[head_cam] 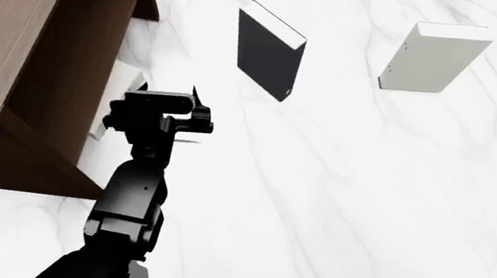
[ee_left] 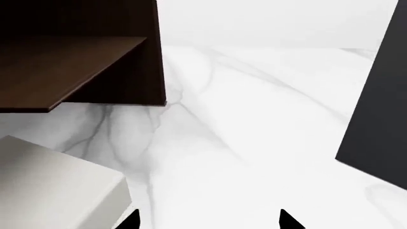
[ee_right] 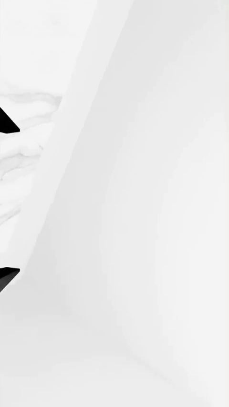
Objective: Pick up the book on the right and place it under the cabinet shelf.
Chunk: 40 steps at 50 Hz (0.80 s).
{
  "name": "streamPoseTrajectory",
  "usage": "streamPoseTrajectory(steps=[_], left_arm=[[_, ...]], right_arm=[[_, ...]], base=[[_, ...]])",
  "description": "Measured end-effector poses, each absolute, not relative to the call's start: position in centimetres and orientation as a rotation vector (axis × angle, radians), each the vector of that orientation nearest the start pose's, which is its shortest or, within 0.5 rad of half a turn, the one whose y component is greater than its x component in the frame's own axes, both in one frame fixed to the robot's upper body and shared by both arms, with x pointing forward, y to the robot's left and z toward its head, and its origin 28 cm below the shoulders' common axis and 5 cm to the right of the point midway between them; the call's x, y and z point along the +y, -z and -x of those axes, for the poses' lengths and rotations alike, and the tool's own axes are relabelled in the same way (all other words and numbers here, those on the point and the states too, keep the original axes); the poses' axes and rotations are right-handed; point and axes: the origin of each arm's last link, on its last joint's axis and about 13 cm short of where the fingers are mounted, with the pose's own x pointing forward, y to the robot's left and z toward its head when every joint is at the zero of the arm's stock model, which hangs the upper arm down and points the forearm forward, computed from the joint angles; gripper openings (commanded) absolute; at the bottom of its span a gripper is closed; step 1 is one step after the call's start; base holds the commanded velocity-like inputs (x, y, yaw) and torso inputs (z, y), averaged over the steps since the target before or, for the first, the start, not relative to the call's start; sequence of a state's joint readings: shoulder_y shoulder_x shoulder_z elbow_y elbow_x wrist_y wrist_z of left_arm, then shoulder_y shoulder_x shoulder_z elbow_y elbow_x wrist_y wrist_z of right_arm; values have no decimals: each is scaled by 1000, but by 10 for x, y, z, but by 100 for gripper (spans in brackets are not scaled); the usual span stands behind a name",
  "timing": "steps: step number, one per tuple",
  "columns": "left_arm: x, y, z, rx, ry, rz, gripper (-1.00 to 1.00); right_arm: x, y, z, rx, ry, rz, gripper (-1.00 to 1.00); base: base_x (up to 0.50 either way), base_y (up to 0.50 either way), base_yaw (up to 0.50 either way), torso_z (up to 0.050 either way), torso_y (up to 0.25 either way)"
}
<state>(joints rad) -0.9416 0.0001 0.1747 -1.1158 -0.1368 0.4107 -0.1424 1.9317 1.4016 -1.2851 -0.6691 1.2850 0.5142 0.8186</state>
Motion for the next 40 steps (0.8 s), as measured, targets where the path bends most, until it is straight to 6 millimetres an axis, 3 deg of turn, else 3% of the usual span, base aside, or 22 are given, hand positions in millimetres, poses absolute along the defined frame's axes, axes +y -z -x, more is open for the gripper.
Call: streamPoseTrajectory(steps=[40], left_arm=[[200, -105, -399, -198, -106, 35, 100]], right_arm=[[-197, -352, -184, -495, 211, 486, 100]], base=[[0, 0, 0, -3, -10]])
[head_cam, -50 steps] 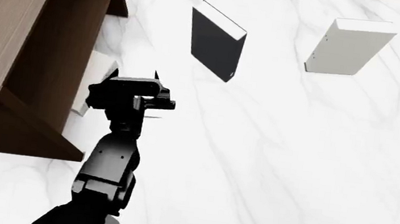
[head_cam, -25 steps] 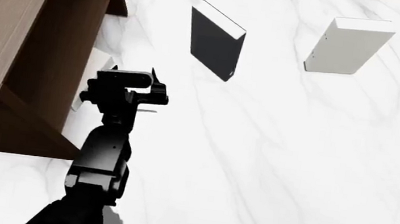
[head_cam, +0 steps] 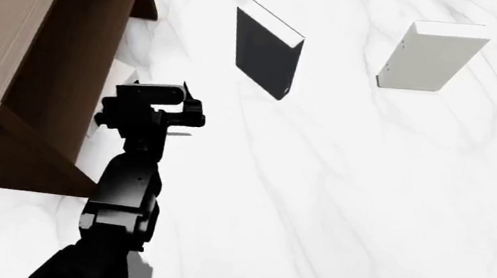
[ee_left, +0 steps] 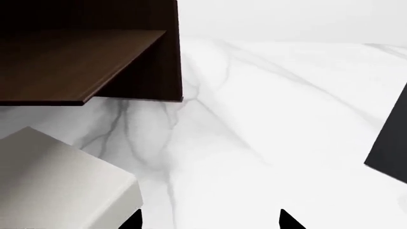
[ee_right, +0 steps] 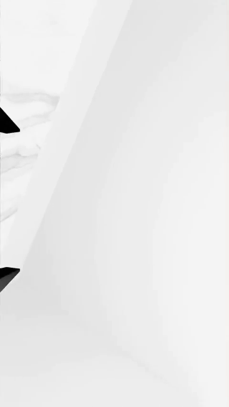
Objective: Pick up the book on the right and place it under the cabinet shelf.
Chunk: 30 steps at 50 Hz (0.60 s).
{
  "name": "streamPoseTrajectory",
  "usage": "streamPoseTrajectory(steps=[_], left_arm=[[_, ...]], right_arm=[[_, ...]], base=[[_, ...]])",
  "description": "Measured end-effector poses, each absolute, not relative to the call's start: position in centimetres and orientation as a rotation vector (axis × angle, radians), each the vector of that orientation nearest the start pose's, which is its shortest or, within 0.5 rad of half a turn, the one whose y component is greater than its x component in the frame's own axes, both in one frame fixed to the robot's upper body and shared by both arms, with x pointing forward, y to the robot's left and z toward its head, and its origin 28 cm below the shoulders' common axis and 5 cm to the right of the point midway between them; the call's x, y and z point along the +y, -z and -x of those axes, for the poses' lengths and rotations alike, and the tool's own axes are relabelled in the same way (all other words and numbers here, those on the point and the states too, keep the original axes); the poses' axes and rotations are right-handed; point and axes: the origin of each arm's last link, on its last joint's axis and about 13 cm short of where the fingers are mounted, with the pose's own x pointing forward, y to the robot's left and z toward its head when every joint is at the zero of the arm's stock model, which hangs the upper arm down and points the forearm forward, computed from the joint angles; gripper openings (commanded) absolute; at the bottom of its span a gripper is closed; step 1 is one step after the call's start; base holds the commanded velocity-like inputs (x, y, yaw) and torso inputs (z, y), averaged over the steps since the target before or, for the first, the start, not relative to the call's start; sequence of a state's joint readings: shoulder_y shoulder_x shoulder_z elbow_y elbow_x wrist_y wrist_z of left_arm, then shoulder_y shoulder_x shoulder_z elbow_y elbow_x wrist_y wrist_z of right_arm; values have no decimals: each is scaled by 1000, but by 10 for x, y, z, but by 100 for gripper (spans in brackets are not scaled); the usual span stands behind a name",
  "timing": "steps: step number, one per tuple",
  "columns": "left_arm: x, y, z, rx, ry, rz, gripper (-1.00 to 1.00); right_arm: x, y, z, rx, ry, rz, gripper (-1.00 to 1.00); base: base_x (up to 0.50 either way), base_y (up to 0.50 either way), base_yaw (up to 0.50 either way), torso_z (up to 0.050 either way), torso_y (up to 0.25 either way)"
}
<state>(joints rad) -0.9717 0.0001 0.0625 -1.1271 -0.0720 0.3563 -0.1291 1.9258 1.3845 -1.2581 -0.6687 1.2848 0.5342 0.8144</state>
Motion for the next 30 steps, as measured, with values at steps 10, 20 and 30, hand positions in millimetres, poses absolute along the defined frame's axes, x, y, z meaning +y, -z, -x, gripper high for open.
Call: streamPoseTrajectory(steps=[10, 20, 30], left_arm=[[201, -106, -400, -195, -127, 42, 100], [203, -106, -401, -194, -130, 43, 100], [200, -106, -401, -192, -126, 42, 100]], right_arm=[[-197, -352, -182, -496, 211, 486, 100], [-198, -350, -182, -494, 212, 484, 100], [-198, -349, -183, -493, 211, 480, 100]], base=[[0, 0, 0, -3, -9], [0, 0, 0, -2, -9], [5, 0, -2, -3, -9]])
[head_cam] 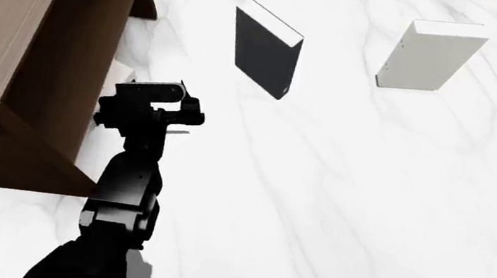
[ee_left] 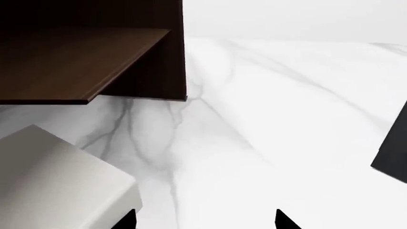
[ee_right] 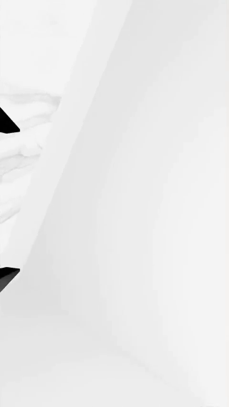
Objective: Pick up the book on the right and place it under the cabinet shelf.
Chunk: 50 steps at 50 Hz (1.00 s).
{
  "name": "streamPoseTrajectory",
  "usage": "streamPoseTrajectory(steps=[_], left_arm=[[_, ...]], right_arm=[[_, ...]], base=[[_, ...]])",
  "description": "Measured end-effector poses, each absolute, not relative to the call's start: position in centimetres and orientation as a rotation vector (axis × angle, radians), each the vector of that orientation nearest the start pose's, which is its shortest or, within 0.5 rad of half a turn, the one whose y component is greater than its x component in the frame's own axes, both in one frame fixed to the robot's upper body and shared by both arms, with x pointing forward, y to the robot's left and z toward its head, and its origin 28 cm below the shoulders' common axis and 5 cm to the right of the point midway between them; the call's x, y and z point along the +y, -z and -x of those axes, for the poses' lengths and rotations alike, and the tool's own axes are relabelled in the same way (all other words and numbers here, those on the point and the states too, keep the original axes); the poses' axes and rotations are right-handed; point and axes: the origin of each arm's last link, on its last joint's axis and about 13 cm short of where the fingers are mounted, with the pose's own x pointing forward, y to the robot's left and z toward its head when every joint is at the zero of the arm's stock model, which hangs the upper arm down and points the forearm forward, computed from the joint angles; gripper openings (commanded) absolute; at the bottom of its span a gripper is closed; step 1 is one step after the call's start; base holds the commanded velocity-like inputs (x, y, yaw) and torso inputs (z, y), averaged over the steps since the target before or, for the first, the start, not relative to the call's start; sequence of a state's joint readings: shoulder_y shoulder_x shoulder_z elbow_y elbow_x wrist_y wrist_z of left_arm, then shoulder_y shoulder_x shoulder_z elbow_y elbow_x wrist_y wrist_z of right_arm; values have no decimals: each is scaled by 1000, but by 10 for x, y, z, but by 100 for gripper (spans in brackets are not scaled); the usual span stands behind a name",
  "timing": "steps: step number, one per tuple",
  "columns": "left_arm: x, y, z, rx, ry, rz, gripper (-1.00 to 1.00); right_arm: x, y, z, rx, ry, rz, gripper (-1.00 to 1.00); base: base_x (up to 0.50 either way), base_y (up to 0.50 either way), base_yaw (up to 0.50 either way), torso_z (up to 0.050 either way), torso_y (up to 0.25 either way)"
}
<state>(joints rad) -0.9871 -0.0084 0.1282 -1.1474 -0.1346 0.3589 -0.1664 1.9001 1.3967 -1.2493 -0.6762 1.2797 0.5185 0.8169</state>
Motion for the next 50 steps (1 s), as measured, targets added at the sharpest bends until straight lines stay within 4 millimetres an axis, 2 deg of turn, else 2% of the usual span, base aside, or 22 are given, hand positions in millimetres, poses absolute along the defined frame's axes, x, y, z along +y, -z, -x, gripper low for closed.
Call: streamPoseTrajectory(steps=[29, 50], left_arm=[[191, -106, -402, -196, -106, 35, 100], [197, -110, -396, -178, -17, 58, 100]], right_arm=[[-198, -346, -184, -488, 205, 473, 100], [-197, -351, -182, -499, 201, 476, 100]], base=[[4, -1, -6, -2, -9], [2, -1, -6, -2, -6]])
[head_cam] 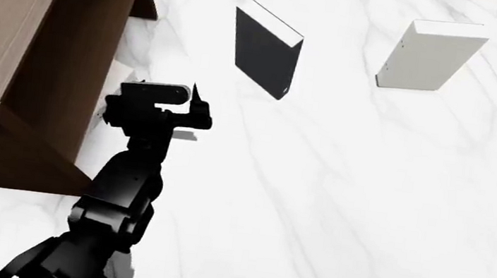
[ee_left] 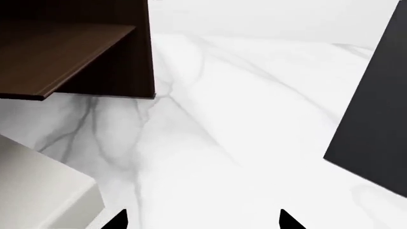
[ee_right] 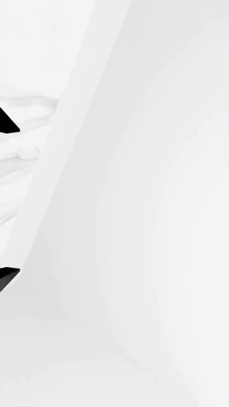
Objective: Pick up the book on the right and place it under the cabinet shelf.
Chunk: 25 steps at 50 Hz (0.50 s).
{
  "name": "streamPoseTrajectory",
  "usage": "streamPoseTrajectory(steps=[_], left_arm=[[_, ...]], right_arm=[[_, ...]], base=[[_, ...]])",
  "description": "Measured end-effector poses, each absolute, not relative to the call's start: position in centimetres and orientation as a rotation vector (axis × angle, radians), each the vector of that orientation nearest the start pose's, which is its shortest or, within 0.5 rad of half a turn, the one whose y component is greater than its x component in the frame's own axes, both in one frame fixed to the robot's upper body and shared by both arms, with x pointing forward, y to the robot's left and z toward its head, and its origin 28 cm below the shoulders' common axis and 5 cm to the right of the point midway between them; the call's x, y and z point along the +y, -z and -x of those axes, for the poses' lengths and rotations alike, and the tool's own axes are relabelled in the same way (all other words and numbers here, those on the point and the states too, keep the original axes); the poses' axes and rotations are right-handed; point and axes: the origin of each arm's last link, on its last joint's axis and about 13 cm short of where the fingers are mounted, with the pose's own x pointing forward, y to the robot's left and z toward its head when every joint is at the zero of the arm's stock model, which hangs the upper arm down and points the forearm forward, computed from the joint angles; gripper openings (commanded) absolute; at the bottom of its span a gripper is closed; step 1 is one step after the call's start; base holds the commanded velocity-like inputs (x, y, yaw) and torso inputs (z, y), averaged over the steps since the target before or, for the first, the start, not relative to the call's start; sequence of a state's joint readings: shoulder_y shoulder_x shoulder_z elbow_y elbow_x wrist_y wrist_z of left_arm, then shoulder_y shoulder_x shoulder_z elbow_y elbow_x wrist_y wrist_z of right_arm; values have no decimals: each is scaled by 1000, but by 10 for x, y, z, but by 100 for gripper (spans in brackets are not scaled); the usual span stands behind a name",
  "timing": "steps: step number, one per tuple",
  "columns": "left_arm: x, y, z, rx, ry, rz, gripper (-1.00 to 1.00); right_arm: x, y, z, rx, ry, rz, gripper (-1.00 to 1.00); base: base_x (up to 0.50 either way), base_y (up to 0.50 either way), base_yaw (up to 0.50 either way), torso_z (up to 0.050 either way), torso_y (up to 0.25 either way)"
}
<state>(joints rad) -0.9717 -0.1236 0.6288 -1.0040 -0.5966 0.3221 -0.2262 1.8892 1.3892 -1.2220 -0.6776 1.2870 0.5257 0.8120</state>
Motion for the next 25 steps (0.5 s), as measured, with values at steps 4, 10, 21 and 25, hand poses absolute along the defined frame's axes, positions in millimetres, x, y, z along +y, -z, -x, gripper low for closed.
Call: streamPoseTrajectory(steps=[4, 10, 21, 25], left_arm=[[197, -110, -395, -177, -7, 53, 100], [197, -111, -393, -175, 29, 66, 100], [184, -116, -379, -160, 198, 145, 100], [178, -119, -372, -159, 257, 175, 100]], right_arm=[[-196, -351, -182, -499, 200, 478, 100], [-196, -352, -181, -501, 200, 480, 100], [-195, -352, -181, -503, 197, 481, 100], [-195, -352, -181, -503, 196, 480, 100]], base=[[0, -2, -7, -2, -5], [2, -2, -5, 0, -5], [0, 0, 0, -1, -2], [0, 0, 0, 0, 0]])
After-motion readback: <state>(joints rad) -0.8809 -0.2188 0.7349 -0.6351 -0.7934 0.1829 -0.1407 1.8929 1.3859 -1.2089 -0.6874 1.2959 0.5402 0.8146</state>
